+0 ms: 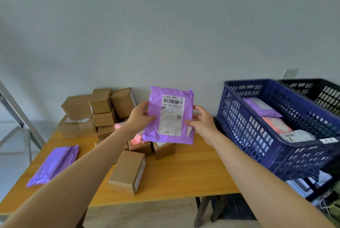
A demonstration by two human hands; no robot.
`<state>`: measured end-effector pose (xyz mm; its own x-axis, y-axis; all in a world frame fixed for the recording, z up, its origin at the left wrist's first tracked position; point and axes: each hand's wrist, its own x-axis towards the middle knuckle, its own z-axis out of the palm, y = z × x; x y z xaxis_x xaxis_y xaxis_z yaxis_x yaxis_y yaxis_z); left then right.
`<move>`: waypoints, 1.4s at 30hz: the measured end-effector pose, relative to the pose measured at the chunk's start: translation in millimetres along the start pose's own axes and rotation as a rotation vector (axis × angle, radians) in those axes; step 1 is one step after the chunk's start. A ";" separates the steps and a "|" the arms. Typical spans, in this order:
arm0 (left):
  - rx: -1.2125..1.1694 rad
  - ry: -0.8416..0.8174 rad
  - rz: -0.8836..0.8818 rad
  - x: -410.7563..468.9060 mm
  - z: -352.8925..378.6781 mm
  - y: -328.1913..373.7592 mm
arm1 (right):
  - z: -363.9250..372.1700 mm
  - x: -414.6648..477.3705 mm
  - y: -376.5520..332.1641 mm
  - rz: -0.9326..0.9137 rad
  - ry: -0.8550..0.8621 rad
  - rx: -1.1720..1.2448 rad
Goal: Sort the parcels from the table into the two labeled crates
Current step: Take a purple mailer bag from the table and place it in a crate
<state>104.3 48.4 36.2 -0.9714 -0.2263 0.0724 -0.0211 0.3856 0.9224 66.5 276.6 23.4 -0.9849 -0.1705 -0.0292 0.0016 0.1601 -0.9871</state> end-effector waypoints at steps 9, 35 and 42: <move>0.002 -0.062 0.018 -27.7 39.1 33.8 | -51.4 -40.2 -0.4 -0.029 0.066 -0.007; 0.125 -0.321 0.074 -170.1 377.8 170.3 | -413.5 -219.9 75.3 0.018 0.313 0.017; 0.181 -0.463 0.137 -182.7 466.4 210.0 | -495.2 -246.0 99.8 0.051 0.466 0.020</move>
<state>166.9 587.9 39.8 -0.9702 0.2410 -0.0250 0.1132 0.5419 0.8328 223.3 816.0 10.0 -0.9562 0.2927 -0.0082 0.0504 0.1370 -0.9893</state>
